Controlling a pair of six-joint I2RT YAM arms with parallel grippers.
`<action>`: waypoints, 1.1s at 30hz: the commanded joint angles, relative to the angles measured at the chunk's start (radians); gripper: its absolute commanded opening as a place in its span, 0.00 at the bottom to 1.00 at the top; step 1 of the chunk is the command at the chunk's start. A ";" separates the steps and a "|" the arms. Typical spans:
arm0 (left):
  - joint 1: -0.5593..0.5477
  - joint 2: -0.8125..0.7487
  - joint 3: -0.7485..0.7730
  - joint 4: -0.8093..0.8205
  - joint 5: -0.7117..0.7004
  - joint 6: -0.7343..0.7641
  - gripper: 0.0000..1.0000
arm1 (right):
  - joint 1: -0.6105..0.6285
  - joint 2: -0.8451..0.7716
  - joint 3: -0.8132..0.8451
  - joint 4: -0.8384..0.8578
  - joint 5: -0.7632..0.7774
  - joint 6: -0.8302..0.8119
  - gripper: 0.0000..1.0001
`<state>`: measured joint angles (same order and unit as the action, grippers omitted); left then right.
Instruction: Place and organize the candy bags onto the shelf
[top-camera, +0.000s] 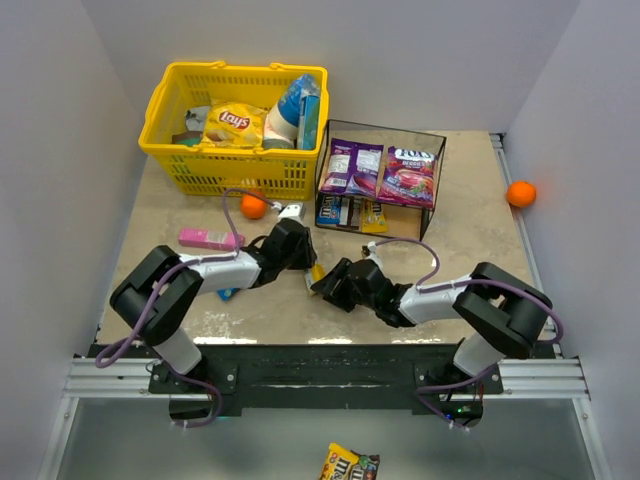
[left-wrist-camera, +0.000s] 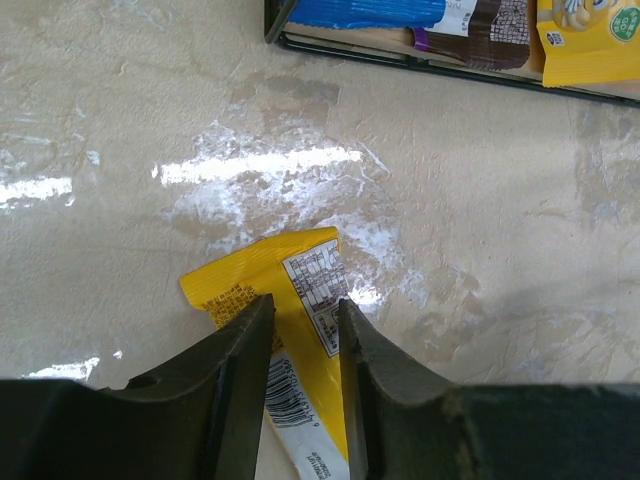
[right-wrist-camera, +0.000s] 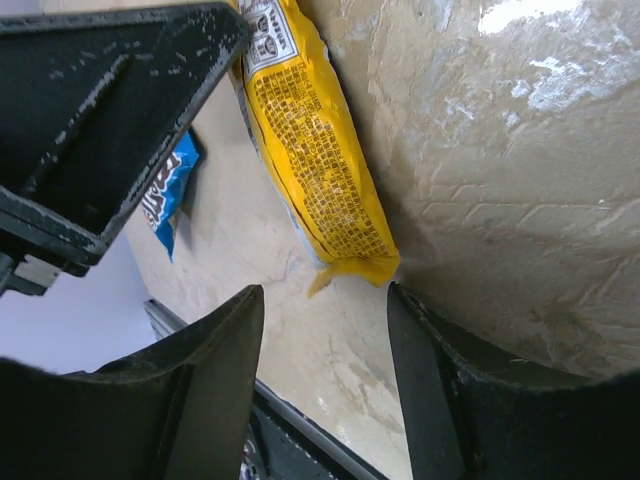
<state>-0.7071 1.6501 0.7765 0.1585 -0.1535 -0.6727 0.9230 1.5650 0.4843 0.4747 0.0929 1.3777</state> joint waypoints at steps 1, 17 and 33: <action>0.006 -0.045 -0.057 -0.020 -0.021 -0.053 0.37 | 0.004 0.013 0.010 0.053 0.070 0.043 0.55; 0.006 -0.188 -0.174 -0.054 -0.047 -0.142 0.36 | -0.015 -0.010 -0.032 0.016 0.163 0.081 0.40; 0.005 -0.133 -0.186 -0.034 -0.026 -0.142 0.34 | -0.041 0.130 0.039 0.030 0.091 -0.052 0.26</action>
<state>-0.7071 1.5051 0.6140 0.1646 -0.1795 -0.8024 0.8829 1.6569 0.5171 0.5362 0.1860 1.3651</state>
